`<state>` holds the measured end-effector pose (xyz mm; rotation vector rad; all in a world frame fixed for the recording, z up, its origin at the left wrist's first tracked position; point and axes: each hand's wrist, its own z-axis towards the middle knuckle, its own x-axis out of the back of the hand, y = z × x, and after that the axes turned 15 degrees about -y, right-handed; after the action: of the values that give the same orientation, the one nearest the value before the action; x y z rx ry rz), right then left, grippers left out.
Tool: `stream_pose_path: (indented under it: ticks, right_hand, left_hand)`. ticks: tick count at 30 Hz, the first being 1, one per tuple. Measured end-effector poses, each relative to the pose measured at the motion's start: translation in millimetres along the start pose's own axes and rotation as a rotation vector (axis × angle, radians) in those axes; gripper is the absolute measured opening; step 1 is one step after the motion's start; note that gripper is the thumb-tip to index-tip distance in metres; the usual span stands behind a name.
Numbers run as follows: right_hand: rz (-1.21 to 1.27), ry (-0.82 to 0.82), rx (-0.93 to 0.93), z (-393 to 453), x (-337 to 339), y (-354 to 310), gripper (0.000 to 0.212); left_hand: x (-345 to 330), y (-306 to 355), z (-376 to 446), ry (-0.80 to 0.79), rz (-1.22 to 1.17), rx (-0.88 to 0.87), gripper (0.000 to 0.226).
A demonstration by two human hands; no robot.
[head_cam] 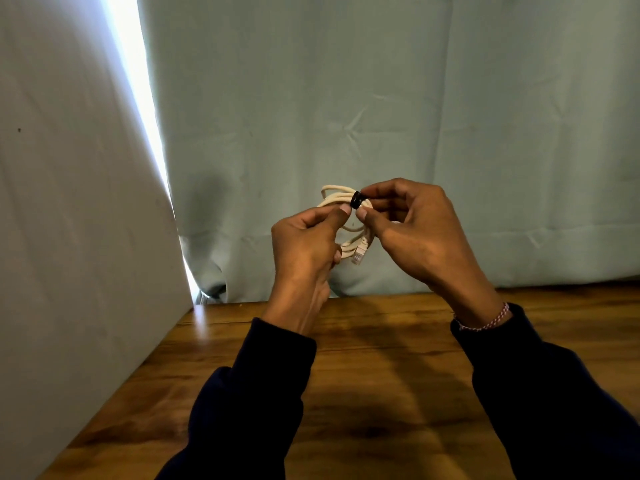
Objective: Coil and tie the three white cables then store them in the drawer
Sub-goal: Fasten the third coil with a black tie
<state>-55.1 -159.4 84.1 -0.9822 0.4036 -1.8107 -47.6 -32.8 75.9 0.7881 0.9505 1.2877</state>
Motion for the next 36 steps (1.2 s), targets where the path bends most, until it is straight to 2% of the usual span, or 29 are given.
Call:
stream_pose_path:
  ticks: [5, 13, 20, 30, 36]
  right_hand:
    - [0.005, 0.005, -0.014, -0.4, -1.4, -0.8, 0.033]
    - [-0.109, 0.092, 0.026, 0.4, -7.9, 0.8, 0.026]
    - [-0.080, 0.051, 0.021, 0.2, -6.9, 2.2, 0.023]
    - [-0.082, -0.024, -0.009, -0.5, -3.2, 4.1, 0.018]
    - [-0.185, -0.023, 0.079, 0.3, 6.1, 1.0, 0.022]
  left_hand:
    - [-0.1, -1.0, 2.0, -0.003, -0.087, 0.013, 0.011]
    - [0.3, -6.4, 5.4, -0.048, -0.039, -0.006, 0.013]
    - [-7.6, -13.7, 5.0, 0.032, 0.018, -0.090, 0.008]
    - [-8.1, -17.3, 4.3, 0.025, -0.009, -0.051, 0.010]
    - [0.6, -8.4, 4.8, -0.110, -0.014, -0.007, 0.010]
